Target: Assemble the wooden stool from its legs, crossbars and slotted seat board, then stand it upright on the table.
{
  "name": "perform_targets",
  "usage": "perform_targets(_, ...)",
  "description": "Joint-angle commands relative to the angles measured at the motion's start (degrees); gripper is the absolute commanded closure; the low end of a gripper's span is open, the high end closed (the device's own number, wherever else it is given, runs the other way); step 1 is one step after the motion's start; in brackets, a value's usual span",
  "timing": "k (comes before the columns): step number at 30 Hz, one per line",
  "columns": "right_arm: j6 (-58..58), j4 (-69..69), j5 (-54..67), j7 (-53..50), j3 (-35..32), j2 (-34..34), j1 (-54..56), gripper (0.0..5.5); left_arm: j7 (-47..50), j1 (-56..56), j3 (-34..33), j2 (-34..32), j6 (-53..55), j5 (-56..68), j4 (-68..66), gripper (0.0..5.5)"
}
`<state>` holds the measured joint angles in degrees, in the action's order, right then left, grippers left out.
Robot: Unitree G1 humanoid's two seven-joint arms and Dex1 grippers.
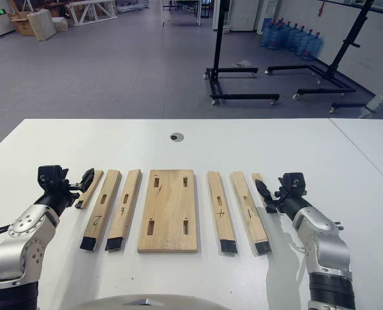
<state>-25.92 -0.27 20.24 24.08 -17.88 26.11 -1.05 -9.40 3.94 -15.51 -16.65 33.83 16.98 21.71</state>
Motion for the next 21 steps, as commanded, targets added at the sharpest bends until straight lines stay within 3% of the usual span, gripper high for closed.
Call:
perform_targets(1,1.0,1.0,-1.1,0.0,0.3,0.6,0.4,1.37,-0.1,0.0,0.6,0.1,-0.3,-0.4,-0.6,1.47)
perform_targets(21,4.2,7.0,-2.9,0.7,1.1,0.5,4.7,1.37,1.6,-2.1,1.0,1.0,-1.3,-1.2,-1.8,1.47)
